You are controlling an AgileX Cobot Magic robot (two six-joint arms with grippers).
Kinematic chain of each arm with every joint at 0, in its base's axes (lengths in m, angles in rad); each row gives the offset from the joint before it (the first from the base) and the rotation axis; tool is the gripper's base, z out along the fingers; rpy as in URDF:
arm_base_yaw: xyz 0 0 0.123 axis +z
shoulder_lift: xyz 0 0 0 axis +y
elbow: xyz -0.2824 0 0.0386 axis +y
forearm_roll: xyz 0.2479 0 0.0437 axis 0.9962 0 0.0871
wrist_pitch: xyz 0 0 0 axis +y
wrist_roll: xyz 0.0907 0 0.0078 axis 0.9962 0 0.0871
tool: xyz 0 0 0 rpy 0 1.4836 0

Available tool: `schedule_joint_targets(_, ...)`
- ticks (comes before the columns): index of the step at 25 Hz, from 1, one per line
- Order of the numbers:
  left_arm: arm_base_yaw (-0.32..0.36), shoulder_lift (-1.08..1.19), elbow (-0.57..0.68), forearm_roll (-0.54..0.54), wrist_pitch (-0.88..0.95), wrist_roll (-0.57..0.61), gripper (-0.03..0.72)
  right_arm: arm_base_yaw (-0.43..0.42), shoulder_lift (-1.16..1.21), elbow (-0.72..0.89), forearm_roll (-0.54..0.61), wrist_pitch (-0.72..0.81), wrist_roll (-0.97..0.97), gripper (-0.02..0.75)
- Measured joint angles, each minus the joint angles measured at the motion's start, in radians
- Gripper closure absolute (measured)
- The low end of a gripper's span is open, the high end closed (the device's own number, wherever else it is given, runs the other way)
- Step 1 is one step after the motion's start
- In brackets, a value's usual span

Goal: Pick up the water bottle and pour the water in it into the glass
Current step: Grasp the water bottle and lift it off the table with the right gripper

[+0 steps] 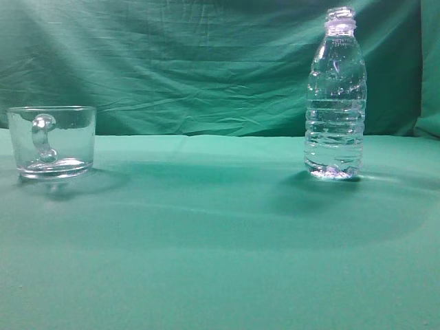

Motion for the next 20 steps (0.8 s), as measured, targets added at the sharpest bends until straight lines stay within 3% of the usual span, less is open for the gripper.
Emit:
schedule_joint_targets(7, 0.000, 0.000, 0.000, 0.000, 0.000, 0.000, 0.688, 0.000, 0.268, -0.111, -0.103, -0.043, 0.138, 0.161)
schedule_joint_targets(9, 0.000, 0.000, 0.000, 0.000, 0.000, 0.000, 0.688, 0.000, 0.326, -0.133, -0.164, -0.083, 0.173, 0.085)
schedule_joint_targets(12, 0.000, 0.000, 0.000, 0.000, 0.000, 0.000, 0.688, 0.000, 0.411, -0.151, -0.230, -0.167, 0.249, 0.093)
schedule_joint_targets(13, 0.000, 0.000, 0.000, 0.000, 0.000, 0.000, 0.688, 0.000, 0.443, -0.160, -0.235, -0.196, 0.271, 0.050)
schedule_joint_targets(20, 0.000, 0.000, 0.000, 0.000, 0.000, 0.000, 0.688, 0.000, 0.669, -0.245, -0.249, -0.347, 0.313, 0.066)
